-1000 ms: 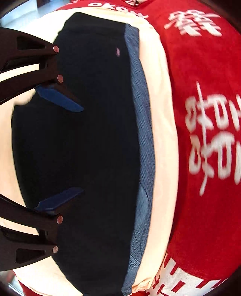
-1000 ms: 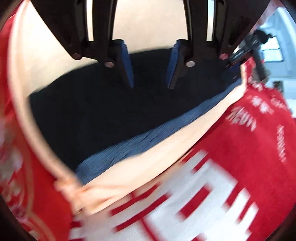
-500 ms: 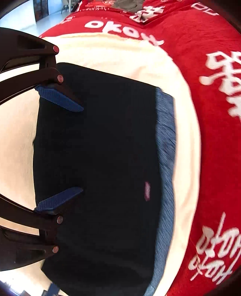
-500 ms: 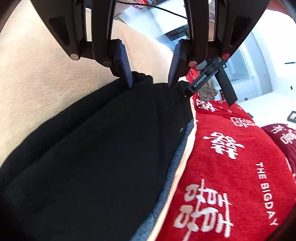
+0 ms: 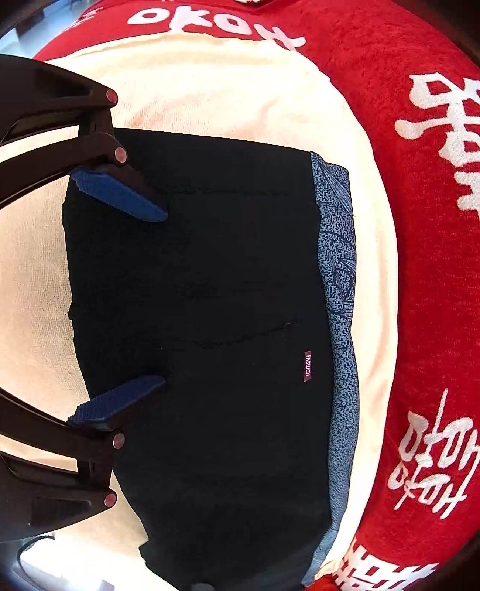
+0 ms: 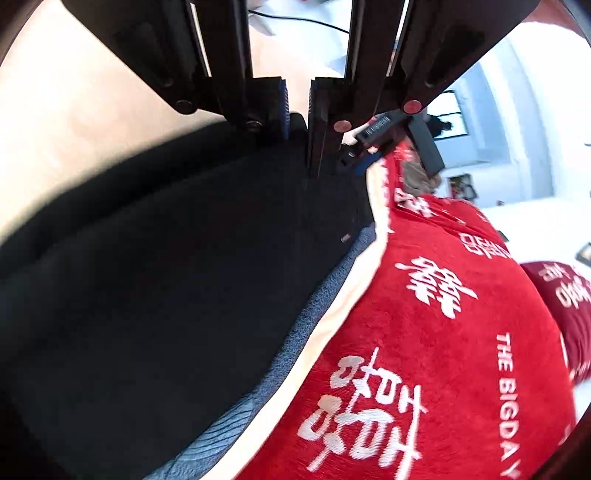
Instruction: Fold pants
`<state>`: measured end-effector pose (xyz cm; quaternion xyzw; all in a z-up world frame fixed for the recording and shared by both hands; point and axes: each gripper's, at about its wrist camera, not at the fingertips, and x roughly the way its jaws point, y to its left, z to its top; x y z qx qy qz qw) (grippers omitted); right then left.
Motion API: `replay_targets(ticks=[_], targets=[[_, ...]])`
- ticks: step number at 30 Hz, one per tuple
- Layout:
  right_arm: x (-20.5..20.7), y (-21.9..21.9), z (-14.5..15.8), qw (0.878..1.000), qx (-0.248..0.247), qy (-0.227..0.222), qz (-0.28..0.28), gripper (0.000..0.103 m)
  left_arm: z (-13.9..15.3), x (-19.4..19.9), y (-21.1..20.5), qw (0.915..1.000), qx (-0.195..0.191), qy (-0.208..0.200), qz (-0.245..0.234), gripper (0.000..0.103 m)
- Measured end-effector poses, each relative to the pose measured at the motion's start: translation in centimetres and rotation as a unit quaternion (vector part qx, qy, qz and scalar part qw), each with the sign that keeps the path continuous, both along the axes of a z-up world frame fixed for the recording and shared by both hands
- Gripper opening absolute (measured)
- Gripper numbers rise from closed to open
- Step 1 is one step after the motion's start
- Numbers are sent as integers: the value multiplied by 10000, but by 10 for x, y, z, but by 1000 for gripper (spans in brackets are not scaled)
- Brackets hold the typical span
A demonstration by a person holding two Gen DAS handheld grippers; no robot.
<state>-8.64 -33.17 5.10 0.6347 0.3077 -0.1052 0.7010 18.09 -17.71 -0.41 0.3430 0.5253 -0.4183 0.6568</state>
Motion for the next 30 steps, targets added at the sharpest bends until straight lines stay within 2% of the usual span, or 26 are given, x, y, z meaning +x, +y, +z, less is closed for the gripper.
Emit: replay_targets(ticks=[3, 5, 8, 10, 14, 17, 19, 21, 22, 23, 27, 29, 30], targets=[[-1, 8, -31, 9991, 197, 369, -115, 8, -1, -10, 3, 9997, 2, -231, -83, 86], [-5, 10, -40, 9986, 379, 282, -250, 8, -6, -24, -1, 9995, 87, -300, -43, 86], [-9, 9, -32, 9979, 399, 505, -30, 12, 7, -47, -4, 9987, 288, -429, 1, 86], [-20, 5, -20, 9970, 285, 703, 160, 13, 18, -61, -14, 9996, 155, -220, -10, 86], [-36, -23, 31, 9908, -917, 958, 276, 14, 39, -109, -45, 9989, -373, 124, -242, 86], [-32, -50, 50, 9791, -1655, 1141, 318, 19, 27, -144, -79, 9974, -522, 459, -212, 86], [-32, -63, 42, 9709, -1864, 1433, 447, 21, 9, -155, -99, 9970, -434, 609, -181, 86], [-31, -67, 17, 9538, -2018, 2093, 763, 20, -10, -173, -105, 9984, -178, 462, -256, 87], [-41, -64, 12, 9573, -2047, 1903, 738, 19, -10, -181, -101, 9987, -214, 389, -237, 87], [-50, -61, 13, 9600, -2099, 1739, 642, 19, -7, -183, -94, 9984, -428, 338, -159, 87], [-69, -58, 15, 9686, -1722, 1688, 607, 20, 3, -178, -94, 9991, -193, 363, -49, 87], [-60, -64, 33, 9659, -1982, 1557, 602, 20, 14, -174, -104, 9994, -310, 168, -45, 87], [-54, -69, 40, 9621, -2182, 1510, 626, 28, 21, -172, -113, 9989, -453, 109, -33, 87]])
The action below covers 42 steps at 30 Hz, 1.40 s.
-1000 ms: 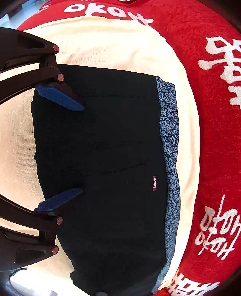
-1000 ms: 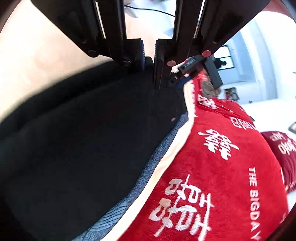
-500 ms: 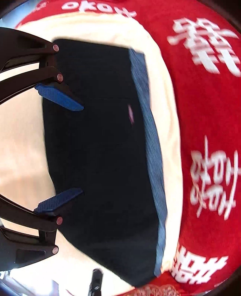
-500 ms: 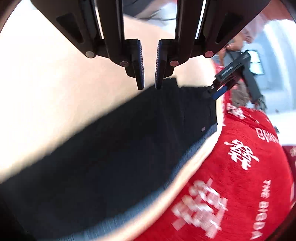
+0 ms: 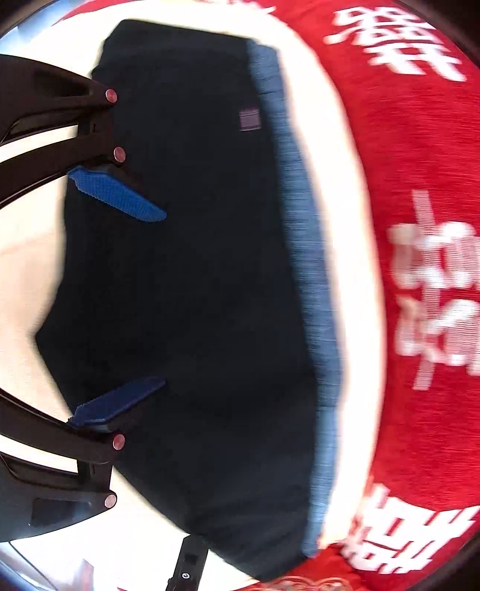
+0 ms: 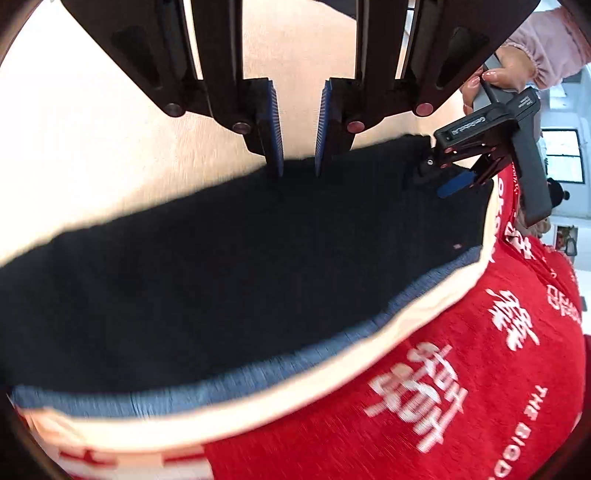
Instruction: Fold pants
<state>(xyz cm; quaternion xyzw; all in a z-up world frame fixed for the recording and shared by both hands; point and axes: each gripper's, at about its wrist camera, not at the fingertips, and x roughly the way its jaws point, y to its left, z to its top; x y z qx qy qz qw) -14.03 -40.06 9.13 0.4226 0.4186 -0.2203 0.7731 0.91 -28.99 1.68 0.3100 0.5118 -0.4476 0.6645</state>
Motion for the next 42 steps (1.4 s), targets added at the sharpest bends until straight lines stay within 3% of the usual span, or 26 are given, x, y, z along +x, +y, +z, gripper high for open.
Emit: replay_targets(ticks=[1, 2, 5, 9, 10, 11, 12, 13, 17, 20, 26, 30, 32, 35, 42], targets=[[9, -7, 6, 9999, -123, -12, 40, 44, 7, 3, -15, 9999, -143, -23, 43, 87], [21, -21, 10, 9998, -208, -21, 39, 52, 9, 5, -28, 9997, -205, -24, 102, 87], [49, -52, 6, 9996, -216, -74, 150, 56, 6, 16, -72, 9992, -247, -92, 305, 87], [85, -82, -16, 9981, -383, 353, 341, 47, -24, 19, -110, 9987, 33, -207, 456, 87], [84, -90, -21, 9974, -491, 427, 296, 37, -30, 21, -112, 9986, 49, -203, 494, 87], [82, -95, -22, 9971, -565, 456, 235, 33, -31, 24, -111, 9983, -61, -155, 558, 87], [77, -105, -23, 9966, -651, 498, 91, 21, -32, 25, -112, 9982, -98, -134, 580, 91], [73, -112, -24, 9963, -685, 520, -13, 18, -33, 27, -112, 9981, -77, -179, 587, 94], [49, -146, -25, 9868, -1136, 1006, -571, 18, -36, 43, -82, 9977, -73, -106, 666, 98], [31, -159, -19, 9842, -999, 1128, -925, 21, -44, 59, -90, 9974, 45, -161, 699, 98], [12, -109, 8, 9912, -858, 770, -656, 40, -22, 54, -42, 9976, 116, 62, 685, 98], [0, -58, -4, 9921, -705, 947, -435, 46, -25, 22, -2, 9986, 282, 109, 438, 98], [-9, -43, -15, 9917, -612, 1038, -450, 46, -37, 11, 15, 9977, 499, 187, 416, 98], [-20, -26, -15, 9905, -814, 1019, -446, 46, -39, 11, 34, 9971, 264, 319, 637, 99], [-40, -24, -8, 9933, -498, 802, -673, 48, -47, 23, 30, 9974, 377, 245, 568, 103]])
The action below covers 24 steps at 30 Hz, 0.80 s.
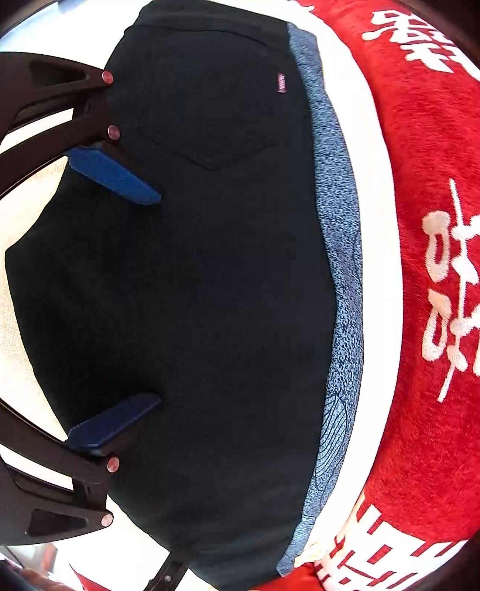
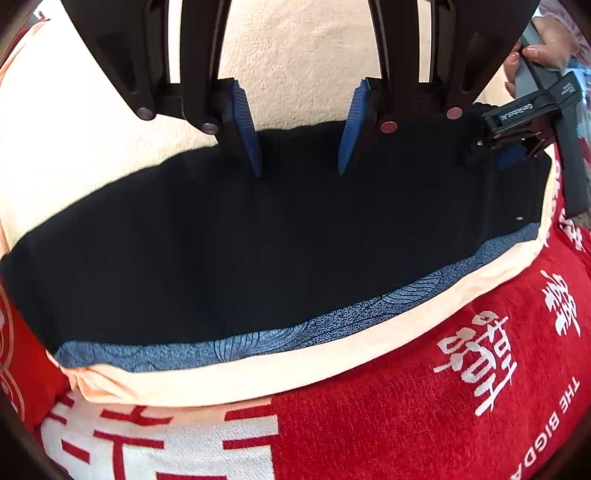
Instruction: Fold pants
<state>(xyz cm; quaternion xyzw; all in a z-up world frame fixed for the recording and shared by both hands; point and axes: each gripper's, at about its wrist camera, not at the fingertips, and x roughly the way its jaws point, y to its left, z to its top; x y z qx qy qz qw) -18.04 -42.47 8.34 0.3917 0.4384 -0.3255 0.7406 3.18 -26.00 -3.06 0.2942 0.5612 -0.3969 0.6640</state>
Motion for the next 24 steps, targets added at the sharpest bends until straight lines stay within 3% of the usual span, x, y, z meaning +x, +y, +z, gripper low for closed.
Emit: replay_targets(ticks=[3, 7, 9, 12, 16, 17, 18, 20, 22, 24], targets=[[-18, 4, -1, 9994, 227, -221, -107, 48, -2, -3, -30, 9998, 34, -165, -86, 103], [-62, -9, -2, 9953, 292, -517, -765, 48, 7, 0, -22, 9998, 46, -216, -35, 103], [-90, -26, -5, 9889, 309, -582, -1333, 48, 7, 0, -22, 9995, 65, -286, -72, 103], [-143, -60, -11, 9702, 309, -648, -2315, 48, 31, -34, -22, 9990, 111, -409, -151, 103], [-186, -101, -21, 9496, 441, -911, -2968, 48, 38, -41, -22, 9982, 176, -553, -180, 103], [-191, -110, -25, 9461, 545, -1031, -3021, 43, 41, -43, -21, 9979, 189, -591, -186, 103], [-194, -117, -26, 9443, 628, -1128, -3026, 11, 41, -44, -22, 9977, 203, -622, -194, 103], [-199, -124, -19, 9444, 583, -1183, -3013, 8, 43, -47, -24, 9971, 253, -686, -216, 103], [-193, -128, -11, 9555, 307, -945, -2778, 8, 40, -48, -28, 9966, 282, -745, -229, 103], [-205, -131, -18, 9541, 323, -722, -2889, 9, 42, -51, -29, 9962, 299, -784, -221, 103]])
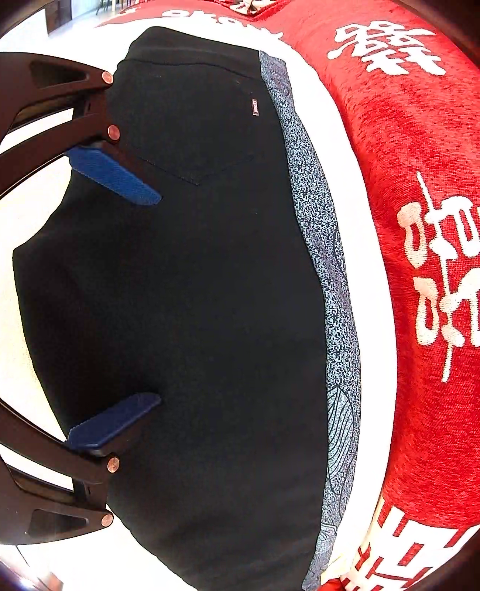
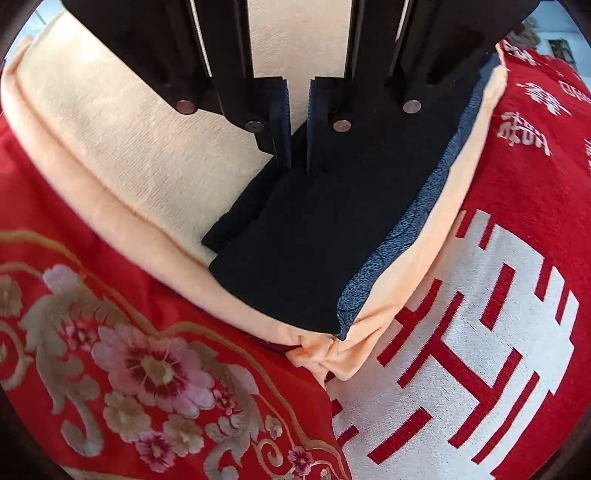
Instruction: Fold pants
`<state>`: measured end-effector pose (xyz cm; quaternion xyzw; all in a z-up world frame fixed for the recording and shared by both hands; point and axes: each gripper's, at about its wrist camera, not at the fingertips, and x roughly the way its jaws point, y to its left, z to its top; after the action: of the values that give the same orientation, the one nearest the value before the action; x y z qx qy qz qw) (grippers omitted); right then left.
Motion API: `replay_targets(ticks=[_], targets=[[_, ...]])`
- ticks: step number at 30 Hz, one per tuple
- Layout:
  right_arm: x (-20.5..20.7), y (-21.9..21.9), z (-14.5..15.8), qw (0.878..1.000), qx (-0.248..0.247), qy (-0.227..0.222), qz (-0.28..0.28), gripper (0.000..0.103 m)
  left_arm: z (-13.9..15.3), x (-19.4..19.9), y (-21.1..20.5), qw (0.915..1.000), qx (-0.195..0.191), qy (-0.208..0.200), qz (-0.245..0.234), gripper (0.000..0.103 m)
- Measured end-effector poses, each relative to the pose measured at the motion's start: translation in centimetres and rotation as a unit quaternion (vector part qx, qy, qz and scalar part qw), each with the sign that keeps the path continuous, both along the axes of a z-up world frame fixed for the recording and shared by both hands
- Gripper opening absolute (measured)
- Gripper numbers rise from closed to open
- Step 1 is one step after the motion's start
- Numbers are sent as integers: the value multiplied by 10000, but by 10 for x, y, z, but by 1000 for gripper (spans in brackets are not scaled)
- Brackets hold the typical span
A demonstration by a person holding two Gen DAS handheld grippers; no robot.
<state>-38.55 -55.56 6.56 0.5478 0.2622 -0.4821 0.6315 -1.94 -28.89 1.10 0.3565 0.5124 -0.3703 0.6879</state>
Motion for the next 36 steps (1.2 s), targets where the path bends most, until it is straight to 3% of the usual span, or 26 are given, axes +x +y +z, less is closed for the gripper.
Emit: replay_targets(ticks=[1, 3, 6, 10, 16, 21, 22, 25, 28, 36], targets=[[-15, 1, -6, 9998, 82, -71, -137, 20, 1, -1, 0, 10000, 12, -13, 11, 103], [-32, 1, -14, 9967, 260, -626, -439, 27, -1, -2, -5, 10000, 31, -37, 14, 103], [-41, 10, -11, 9950, 334, -873, -338, 28, -2, -4, -7, 10000, 5, -65, 18, 103], [-18, 36, -14, 9839, 581, -1672, 228, 28, -2, -6, -8, 9999, 21, -86, 76, 103], [18, 63, -31, 9767, 801, -1907, 568, 28, 14, -20, -11, 9990, 220, -375, -98, 103], [20, 49, -38, 9730, 768, -2140, 389, 28, 42, -55, -30, 9991, -229, 4, -361, 102], [17, 46, -39, 9726, 739, -2180, 334, 32, 45, -63, -35, 9987, -286, 69, -420, 102], [7, 38, -41, 9682, 665, -2411, 107, 40, 45, -95, -62, 9966, -450, 433, -533, 102], [3, 29, -46, 9625, 607, -2641, -104, 40, 40, -121, -89, 9947, -534, 718, -514, 102], [-4, 14, -43, 9600, 338, -2774, -144, 40, 30, -162, -141, 9927, -674, 771, -631, 102]])
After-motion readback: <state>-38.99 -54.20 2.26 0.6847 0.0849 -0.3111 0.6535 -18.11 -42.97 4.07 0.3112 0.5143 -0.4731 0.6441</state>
